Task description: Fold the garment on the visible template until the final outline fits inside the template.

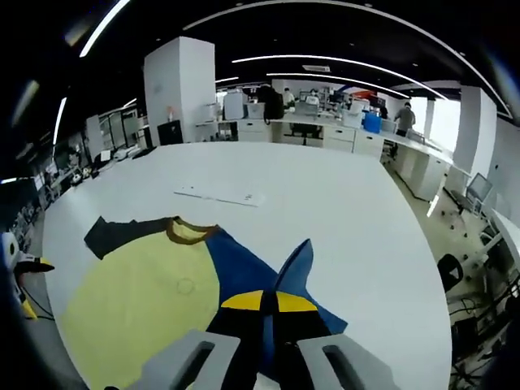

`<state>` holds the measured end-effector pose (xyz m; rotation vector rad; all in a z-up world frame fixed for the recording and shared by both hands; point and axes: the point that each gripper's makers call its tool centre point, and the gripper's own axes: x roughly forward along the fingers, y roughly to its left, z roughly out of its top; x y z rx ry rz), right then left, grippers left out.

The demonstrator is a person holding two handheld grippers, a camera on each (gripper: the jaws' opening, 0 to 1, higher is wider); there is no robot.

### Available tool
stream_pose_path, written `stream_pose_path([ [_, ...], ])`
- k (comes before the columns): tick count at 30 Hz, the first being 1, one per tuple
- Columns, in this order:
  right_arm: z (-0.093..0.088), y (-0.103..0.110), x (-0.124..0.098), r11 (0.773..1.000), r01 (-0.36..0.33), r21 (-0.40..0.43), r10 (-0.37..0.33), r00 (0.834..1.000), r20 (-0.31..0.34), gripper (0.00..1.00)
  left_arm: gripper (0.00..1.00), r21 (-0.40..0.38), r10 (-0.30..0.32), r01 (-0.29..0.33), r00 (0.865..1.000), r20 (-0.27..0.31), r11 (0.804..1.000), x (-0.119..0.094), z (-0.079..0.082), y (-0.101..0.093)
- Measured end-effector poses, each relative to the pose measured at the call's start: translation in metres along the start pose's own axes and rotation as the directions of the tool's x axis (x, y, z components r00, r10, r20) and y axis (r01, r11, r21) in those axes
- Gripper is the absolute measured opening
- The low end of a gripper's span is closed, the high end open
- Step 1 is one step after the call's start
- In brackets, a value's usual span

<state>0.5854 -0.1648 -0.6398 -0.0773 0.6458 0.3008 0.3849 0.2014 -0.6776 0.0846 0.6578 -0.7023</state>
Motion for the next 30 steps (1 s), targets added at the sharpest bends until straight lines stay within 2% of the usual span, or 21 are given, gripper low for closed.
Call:
stream_pose_path([
  [11, 0.016, 0.029, 0.009, 0.998, -0.052, -0.031, 0.052, 0.999, 0.006, 0.00, 0.93, 0.006, -0.007, 0.007, 1.000, -0.003, 1.000, 0.000, -0.001, -0.002],
  [30, 0.035, 0.078, 0.028, 0.992, -0.124, -0.023, 0.124, 0.992, 0.014, 0.00, 0.93, 0.001, -0.020, 0.020, 1.000, 0.014, 1.000, 0.004, 0.003, -0.002],
])
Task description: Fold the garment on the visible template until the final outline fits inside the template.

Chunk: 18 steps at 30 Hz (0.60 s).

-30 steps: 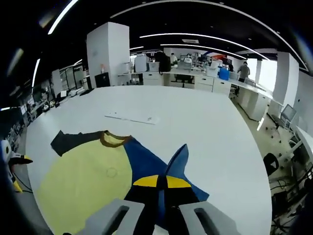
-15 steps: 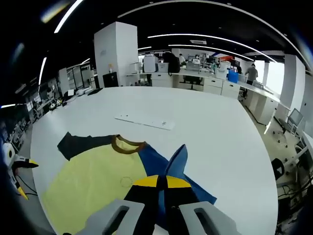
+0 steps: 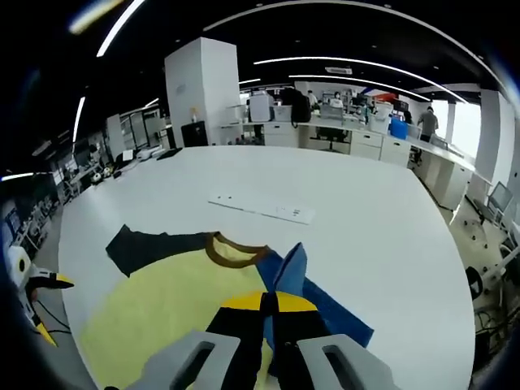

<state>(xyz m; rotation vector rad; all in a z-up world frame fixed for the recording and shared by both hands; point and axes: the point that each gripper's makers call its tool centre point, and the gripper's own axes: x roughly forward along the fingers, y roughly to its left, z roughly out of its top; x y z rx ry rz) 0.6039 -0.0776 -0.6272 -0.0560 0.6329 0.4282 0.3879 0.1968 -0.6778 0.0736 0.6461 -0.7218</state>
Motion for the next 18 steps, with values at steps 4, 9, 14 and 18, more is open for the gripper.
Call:
stream_pose_path([
  [4, 0.005, 0.011, 0.005, 1.000, -0.024, 0.006, 0.024, 1.000, 0.006, 0.00, 0.93, 0.006, -0.007, 0.007, 1.000, -0.006, 1.000, 0.002, 0.000, 0.000],
  [9, 0.010, 0.021, 0.013, 0.999, -0.045, -0.008, 0.045, 0.999, -0.002, 0.00, 0.93, 0.008, -0.007, 0.007, 1.000, -0.002, 1.000, 0.004, 0.001, 0.000],
  [14, 0.014, 0.032, 0.023, 0.998, -0.068, -0.016, 0.068, 0.998, -0.011, 0.00, 0.93, 0.007, -0.008, 0.008, 1.000, -0.006, 1.000, 0.004, -0.002, 0.001],
  [18, 0.016, 0.044, 0.030, 0.996, -0.083, -0.034, 0.082, 0.996, -0.024, 0.00, 0.93, 0.000, -0.007, 0.007, 1.000, -0.012, 1.000, 0.003, -0.005, 0.002],
])
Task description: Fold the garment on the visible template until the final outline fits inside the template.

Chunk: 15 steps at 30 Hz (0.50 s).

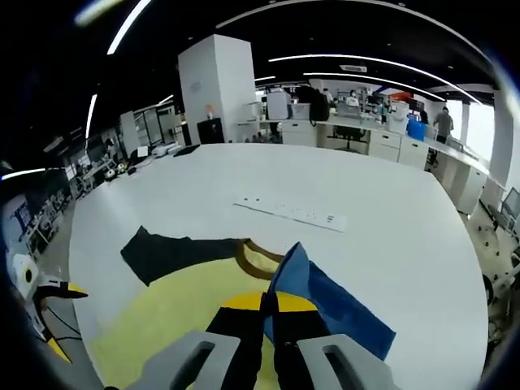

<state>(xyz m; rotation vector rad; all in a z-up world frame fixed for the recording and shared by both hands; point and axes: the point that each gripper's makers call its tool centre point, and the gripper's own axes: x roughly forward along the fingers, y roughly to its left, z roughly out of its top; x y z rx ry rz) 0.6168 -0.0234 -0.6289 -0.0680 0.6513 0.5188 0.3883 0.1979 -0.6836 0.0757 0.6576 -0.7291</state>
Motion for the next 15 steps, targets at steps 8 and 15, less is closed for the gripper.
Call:
stream_pose_path([
  [8, 0.004, 0.018, 0.012, 0.999, -0.013, -0.029, 0.013, 1.000, -0.011, 0.00, 0.93, 0.004, 0.006, -0.006, 1.000, 0.004, 1.000, -0.003, 0.001, 0.001],
  [15, 0.008, 0.038, 0.022, 0.998, -0.042, -0.050, 0.041, 0.999, -0.020, 0.00, 0.93, 0.008, 0.006, -0.006, 1.000, -0.003, 1.000, -0.004, -0.001, 0.000],
])
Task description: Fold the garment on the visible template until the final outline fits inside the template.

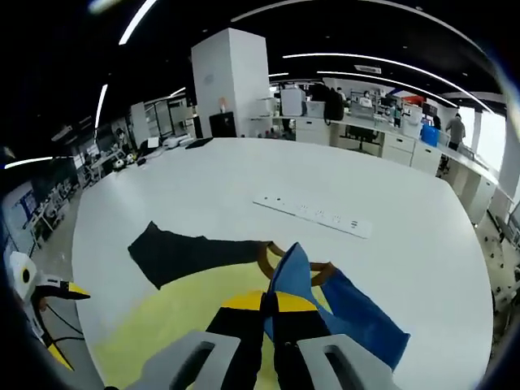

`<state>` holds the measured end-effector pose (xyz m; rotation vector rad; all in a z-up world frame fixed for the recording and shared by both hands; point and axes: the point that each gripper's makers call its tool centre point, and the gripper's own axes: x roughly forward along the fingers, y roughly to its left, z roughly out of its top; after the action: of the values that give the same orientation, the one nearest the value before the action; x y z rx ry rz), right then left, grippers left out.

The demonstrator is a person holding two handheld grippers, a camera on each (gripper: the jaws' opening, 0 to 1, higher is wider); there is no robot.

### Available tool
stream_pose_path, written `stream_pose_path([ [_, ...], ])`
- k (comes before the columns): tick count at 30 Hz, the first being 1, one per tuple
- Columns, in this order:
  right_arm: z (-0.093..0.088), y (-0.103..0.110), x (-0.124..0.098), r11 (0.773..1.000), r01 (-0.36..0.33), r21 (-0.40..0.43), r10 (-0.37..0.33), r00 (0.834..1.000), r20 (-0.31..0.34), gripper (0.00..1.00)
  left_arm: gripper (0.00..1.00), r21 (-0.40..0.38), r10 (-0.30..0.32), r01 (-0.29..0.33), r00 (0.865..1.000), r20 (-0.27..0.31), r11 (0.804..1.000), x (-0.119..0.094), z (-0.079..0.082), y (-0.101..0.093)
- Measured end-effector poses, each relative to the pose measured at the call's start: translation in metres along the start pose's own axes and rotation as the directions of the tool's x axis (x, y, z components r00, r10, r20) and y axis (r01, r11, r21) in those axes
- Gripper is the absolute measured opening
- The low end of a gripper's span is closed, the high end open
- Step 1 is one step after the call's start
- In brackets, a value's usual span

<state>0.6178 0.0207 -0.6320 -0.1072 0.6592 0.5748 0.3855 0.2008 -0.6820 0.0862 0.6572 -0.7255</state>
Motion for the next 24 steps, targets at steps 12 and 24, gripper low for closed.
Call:
stream_pose_path([
  [12, 0.006, 0.027, 0.014, 0.999, -0.040, -0.034, 0.040, 0.999, -0.010, 0.00, 0.92, -0.001, 0.004, -0.004, 1.000, -0.002, 1.000, -0.001, 0.001, 0.001],
  [24, 0.015, 0.054, 0.022, 0.995, -0.091, -0.051, 0.091, 0.996, -0.007, 0.00, 0.92, -0.010, 0.008, -0.009, 1.000, -0.004, 1.000, -0.003, -0.002, 0.004],
])
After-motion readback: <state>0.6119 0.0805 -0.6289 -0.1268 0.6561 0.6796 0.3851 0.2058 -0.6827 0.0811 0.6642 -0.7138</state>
